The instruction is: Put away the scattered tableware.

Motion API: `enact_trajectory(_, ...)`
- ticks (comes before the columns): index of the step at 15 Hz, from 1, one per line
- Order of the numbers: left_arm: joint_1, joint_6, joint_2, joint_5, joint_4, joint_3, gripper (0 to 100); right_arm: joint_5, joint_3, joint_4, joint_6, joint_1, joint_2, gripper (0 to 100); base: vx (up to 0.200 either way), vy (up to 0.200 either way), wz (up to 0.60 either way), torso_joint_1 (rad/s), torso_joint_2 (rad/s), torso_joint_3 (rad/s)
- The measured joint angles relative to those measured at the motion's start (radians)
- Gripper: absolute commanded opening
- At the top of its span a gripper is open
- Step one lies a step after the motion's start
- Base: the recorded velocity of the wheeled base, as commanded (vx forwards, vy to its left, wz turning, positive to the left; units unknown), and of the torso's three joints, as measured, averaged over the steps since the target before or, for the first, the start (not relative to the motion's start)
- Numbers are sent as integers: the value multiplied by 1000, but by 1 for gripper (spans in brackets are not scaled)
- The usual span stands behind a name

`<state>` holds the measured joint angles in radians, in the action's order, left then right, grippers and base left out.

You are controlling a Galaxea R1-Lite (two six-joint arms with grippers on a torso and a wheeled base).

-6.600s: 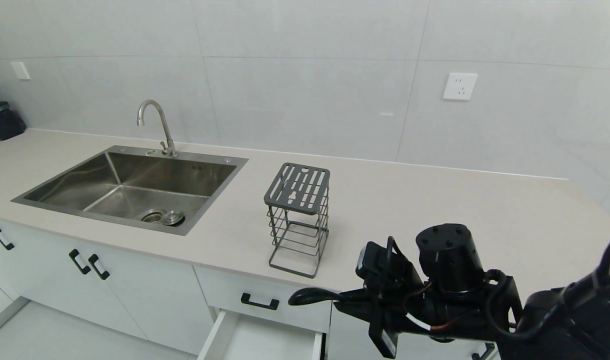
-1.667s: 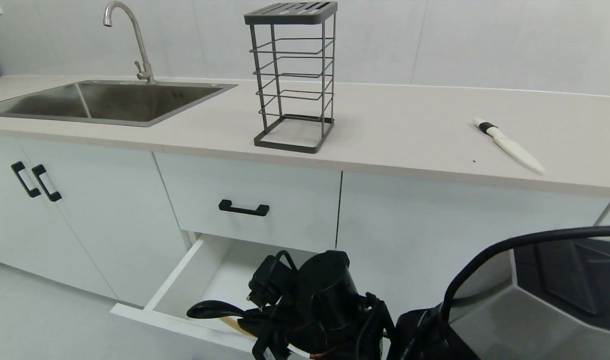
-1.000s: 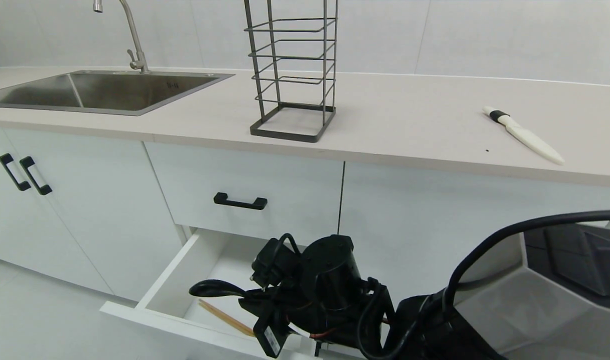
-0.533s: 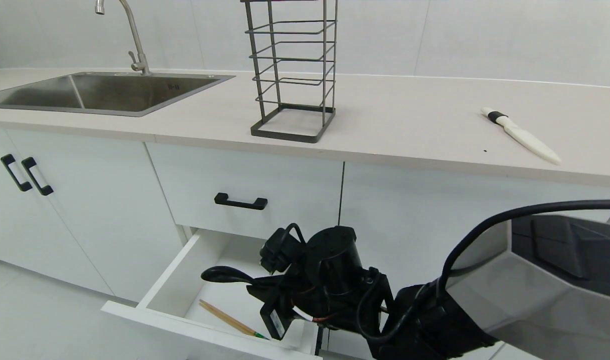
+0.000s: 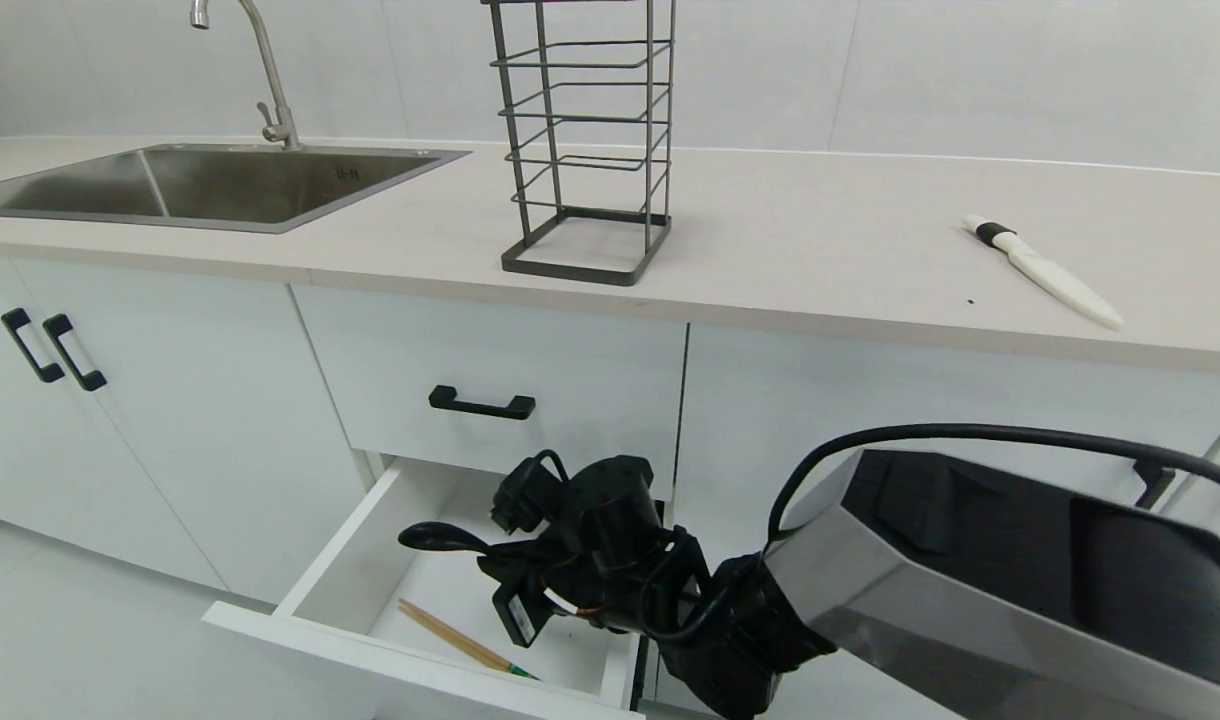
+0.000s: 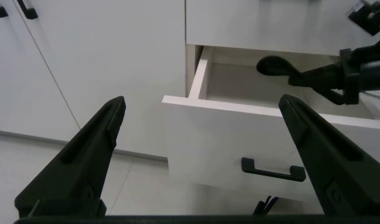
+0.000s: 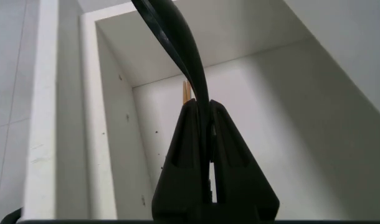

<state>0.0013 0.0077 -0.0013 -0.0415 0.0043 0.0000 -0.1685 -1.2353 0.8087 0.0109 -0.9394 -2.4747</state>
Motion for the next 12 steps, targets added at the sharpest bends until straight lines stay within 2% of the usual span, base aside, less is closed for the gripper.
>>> enact_trajectory(12, 0, 0, 0, 0, 0, 0, 100, 27, -226, -90, -30, 6, -195, 0, 0, 0, 0, 0, 0, 0)
